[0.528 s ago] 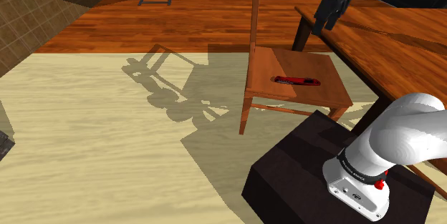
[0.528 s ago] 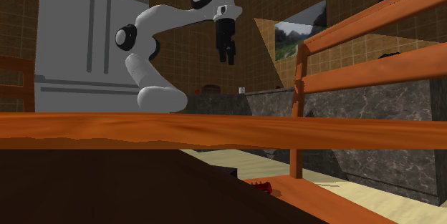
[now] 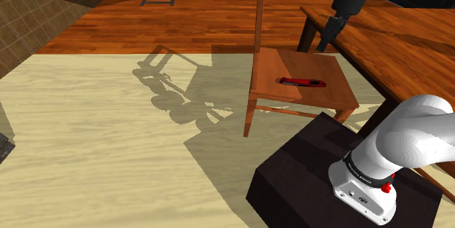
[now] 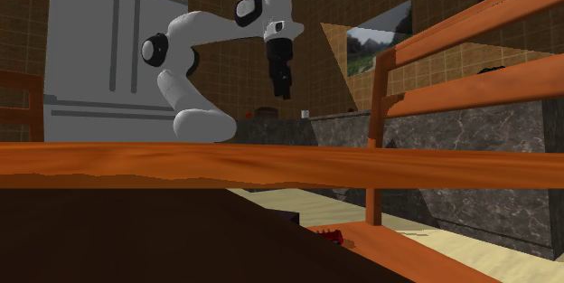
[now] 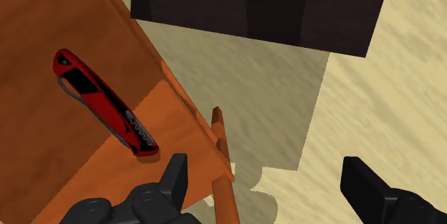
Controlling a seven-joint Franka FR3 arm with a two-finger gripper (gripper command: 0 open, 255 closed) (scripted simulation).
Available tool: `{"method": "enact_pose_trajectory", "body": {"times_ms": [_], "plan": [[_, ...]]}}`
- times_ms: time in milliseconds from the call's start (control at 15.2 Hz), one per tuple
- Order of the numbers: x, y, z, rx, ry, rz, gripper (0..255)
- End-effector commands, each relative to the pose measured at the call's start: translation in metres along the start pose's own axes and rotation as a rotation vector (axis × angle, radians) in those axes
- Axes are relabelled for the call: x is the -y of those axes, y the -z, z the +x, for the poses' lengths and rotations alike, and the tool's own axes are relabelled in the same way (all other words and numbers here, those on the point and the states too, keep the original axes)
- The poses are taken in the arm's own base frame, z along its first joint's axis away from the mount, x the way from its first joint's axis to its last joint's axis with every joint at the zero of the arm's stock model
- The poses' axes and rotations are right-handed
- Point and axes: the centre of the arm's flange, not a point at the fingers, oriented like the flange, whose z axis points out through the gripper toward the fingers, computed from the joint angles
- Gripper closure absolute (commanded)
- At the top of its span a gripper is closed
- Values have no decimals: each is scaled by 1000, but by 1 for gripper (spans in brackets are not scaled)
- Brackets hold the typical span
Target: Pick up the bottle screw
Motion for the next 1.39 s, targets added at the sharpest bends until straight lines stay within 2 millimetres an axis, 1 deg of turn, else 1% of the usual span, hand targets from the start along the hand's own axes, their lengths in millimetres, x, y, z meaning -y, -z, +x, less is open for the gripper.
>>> {"method": "enact_pose_trajectory", "body": {"times_ms": [0,330,660,990,1320], "plan": [[-18,-21,-2,-6,39,-8,0],[-60,-70,-2,-17,129,-26,0],[-102,-118,2,-28,219,-43,0],[-145,-166,11,-38,309,-61,0],[-187,-212,24,-49,399,-79,0]]}}
